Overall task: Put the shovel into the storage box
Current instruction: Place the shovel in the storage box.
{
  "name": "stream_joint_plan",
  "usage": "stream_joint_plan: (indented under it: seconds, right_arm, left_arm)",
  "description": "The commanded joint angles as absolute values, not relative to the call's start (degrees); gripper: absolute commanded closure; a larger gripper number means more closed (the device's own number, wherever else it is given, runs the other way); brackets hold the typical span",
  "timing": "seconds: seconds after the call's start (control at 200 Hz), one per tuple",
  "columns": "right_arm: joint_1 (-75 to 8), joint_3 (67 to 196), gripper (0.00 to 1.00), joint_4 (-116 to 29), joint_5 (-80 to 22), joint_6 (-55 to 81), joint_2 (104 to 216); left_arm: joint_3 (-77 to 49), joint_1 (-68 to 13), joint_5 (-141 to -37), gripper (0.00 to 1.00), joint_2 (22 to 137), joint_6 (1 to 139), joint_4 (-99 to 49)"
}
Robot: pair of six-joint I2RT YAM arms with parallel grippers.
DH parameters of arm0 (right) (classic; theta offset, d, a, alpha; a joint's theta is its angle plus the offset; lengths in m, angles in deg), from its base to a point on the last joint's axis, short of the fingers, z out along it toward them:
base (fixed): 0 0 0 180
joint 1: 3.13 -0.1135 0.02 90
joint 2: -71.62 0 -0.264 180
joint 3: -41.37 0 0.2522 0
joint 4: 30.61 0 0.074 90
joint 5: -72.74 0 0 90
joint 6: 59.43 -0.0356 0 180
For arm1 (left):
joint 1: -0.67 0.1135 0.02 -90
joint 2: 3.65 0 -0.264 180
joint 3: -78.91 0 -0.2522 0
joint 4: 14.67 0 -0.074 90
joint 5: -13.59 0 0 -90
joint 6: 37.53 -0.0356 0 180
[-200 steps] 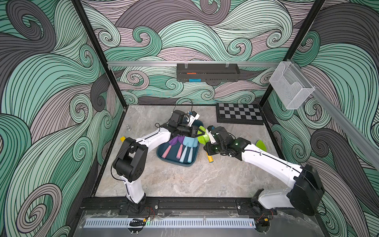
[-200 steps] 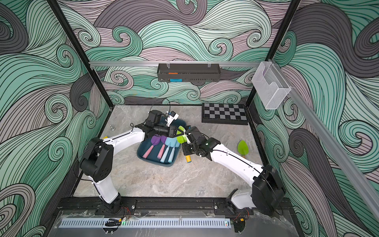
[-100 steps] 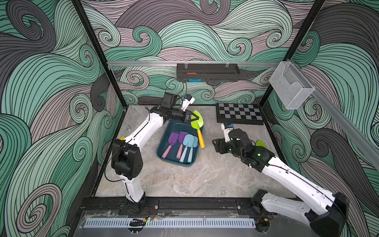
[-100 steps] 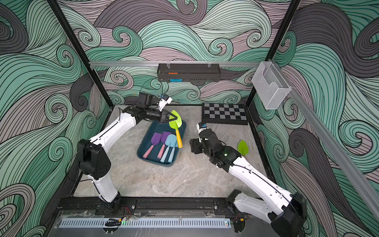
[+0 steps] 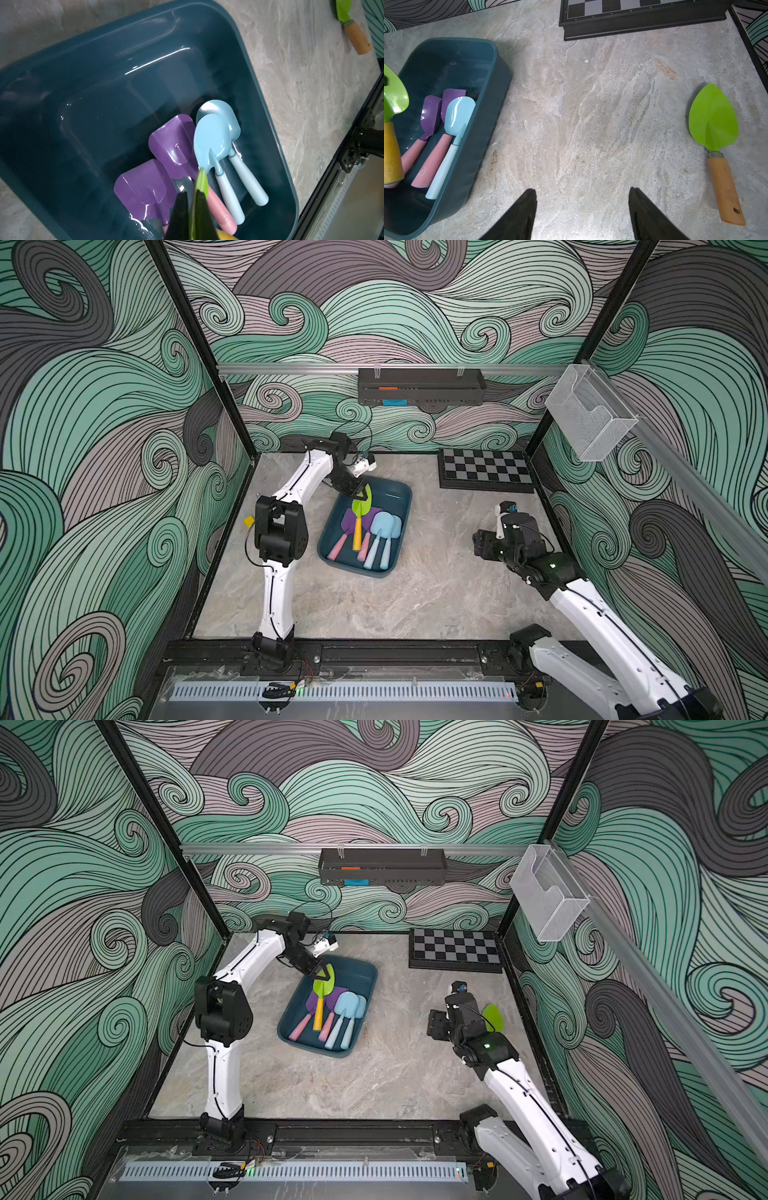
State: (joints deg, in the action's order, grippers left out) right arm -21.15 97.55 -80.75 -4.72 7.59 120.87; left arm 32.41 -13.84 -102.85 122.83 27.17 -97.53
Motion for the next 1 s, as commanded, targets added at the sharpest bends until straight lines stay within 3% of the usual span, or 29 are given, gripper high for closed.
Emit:
stream_joint_plan:
  seconds: [0.0,0.43,0.665,0.996]
  right_arm:
    - [-19.5,96.7,0.26,-82.5,-6.0,8.7,120.4]
    - [-8.4,95.9,0.22,-79.9,-6.0,9.0,122.2]
    - [-0.1,98.5,0.17,-78.5,-6.7,8.8,130.7]
    - [6.6,100.6,0.13,-74.8,1.7,9.7,143.3]
  left_arm:
    - [38.2,-12.7,-102.6,1.0,125.3,21.7,-105.5]
    - [37.5,-12.6,-109.6,0.93,135.5,21.9,-106.1]
    - [36.6,-12.5,-107.7,0.69,134.7,23.3,-105.0]
    - [27.8,-11.7,-103.7,0.55,124.8,27.2,-97.9]
